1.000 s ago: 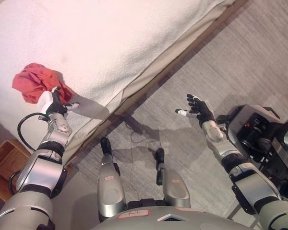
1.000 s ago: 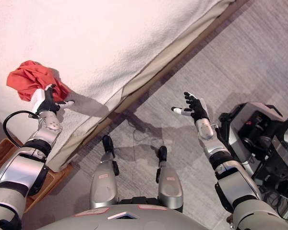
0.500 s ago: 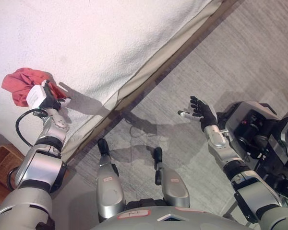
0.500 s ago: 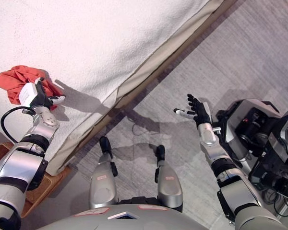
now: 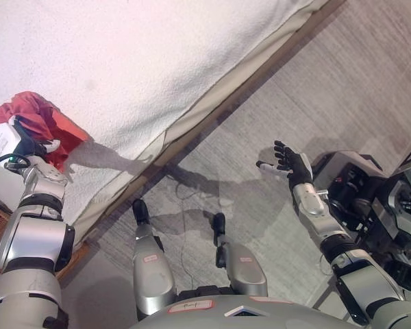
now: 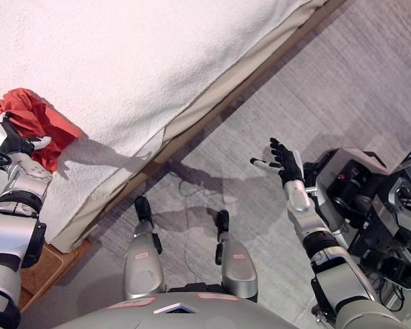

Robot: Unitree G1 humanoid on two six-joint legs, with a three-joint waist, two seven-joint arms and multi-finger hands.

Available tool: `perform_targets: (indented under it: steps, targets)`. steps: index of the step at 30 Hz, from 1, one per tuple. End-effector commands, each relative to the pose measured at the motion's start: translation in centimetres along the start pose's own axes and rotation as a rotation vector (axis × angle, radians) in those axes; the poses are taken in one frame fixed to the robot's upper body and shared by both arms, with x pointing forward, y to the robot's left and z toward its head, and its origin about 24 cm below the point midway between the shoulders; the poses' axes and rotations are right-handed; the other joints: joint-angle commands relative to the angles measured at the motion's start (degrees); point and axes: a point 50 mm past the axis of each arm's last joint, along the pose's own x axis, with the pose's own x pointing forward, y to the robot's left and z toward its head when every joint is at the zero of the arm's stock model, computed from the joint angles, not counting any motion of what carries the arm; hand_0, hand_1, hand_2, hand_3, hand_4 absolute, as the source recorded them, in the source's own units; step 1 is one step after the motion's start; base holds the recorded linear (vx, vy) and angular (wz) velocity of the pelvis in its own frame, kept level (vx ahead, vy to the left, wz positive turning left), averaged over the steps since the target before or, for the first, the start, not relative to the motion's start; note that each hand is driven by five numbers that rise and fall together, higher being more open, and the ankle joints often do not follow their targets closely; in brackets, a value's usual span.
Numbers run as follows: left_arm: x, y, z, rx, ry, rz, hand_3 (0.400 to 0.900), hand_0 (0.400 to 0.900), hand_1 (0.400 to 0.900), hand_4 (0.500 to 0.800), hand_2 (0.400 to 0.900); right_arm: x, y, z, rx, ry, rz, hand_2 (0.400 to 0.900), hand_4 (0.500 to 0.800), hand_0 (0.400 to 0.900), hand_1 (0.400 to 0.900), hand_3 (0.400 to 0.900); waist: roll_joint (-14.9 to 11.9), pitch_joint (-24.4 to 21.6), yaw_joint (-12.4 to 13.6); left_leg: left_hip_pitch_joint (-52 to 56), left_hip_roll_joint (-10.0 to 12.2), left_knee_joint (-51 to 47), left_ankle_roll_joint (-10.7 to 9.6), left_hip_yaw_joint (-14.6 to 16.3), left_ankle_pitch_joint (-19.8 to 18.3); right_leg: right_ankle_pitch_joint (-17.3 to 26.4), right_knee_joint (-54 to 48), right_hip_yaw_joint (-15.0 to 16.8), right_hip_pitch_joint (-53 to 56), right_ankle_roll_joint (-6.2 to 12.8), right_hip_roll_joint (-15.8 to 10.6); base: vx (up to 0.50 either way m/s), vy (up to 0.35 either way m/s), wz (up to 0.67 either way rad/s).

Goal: Put the clothes on the bed into the basket.

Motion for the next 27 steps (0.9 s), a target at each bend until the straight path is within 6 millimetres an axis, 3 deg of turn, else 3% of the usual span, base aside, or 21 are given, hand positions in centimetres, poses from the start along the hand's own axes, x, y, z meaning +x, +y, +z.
perform_targets:
  steps: [1, 8, 9, 10, 17, 27]
  targets:
    - [1.9, 4.6, 0.0, -0.042, 0.037, 0.174, 0.9, 0.9, 0.9, 0.8, 0.9, 0.2, -4.1, 3.4, 0.018, -0.178, -0.121, 0.9, 0.8, 0.9, 0.9, 0.9, -0.29, -1.74, 0.59, -6.01, 4.33, 4.49, -4.78, -6.97, 0.36, 6.97, 0.83, 0.86, 0.34, 4.22, -5.2, -0.03, -0.026, 0.08]
    - [1.9, 4.3, 0.8, -0.061, 0.015, 0.147, 0.9, 0.9, 0.9, 0.8, 0.9, -0.1, -4.9, 4.3, 0.017, -0.22, -0.142, 0.9, 0.8, 0.9, 0.9, 0.9, -1.79, -1.48, 0.14, -7.91, 4.48, 4.55, -4.73, -7.99, 0.47, 8.25, -0.11, 0.52, -0.28, 4.22, -4.92, -0.01, -0.003, 0.02]
    - [2.0, 4.6, 0.8, -0.062, 0.015, 0.148, 0.604, 0.604, 0.604, 0.622, 0.604, -0.2, -5.1, 4.7, 0.022, -0.243, -0.149, 0.9, 0.8, 0.9, 0.9, 0.9, -2.32, -1.26, -0.1, -8.39, 4.55, 4.73, -4.73, -8.12, 0.35, 8.52, -0.21, 0.57, -0.53, 4.22, -4.75, 0.0, 0.0, 0.0]
    - [2.0, 4.6, 0.8, -0.062, 0.015, 0.147, 0.4, 0.4, 0.4, 0.5, 0.4, -0.2, -5.1, 4.7, 0.022, -0.243, -0.15, 0.9, 0.8, 0.9, 0.9, 0.9, -2.32, -1.3, -0.09, -8.47, 4.55, 4.78, -4.73, -8.14, 0.33, 8.53, -0.21, 0.56, -0.58, 4.22, -4.74, -0.02, 0.004, -0.07]
    - [2.3, 5.2, 1.0, -0.075, 0.007, 0.16, 0.4, 0.4, 0.4, 0.5, 0.4, -0.7, -5.3, 4.1, 0.036, -0.239, -0.162, 0.9, 0.8, 0.9, 0.9, 0.9, -3.54, -1.53, -0.37, -9.34, 4.78, 5.03, -4.69, -8.24, -0.04, 10.01, -0.93, 0.45, -0.99, 4.22, -4.45, 0.0, -0.001, -0.01]
    - [1.9, 4.3, 1.4, -0.122, -0.014, 0.137, 0.4, 0.4, 0.4, 0.5, 0.4, -0.8, -5.1, 3.9, 0.016, -0.235, -0.158, 0.9, 0.8, 0.9, 0.9, 0.9, -2.58, -1.91, -0.05, -8.38, 4.8, 5.36, -4.62, -8.14, -0.48, 8.22, -0.79, 0.43, -0.8, 4.22, -4.28, 0.0, 0.008, -0.03]
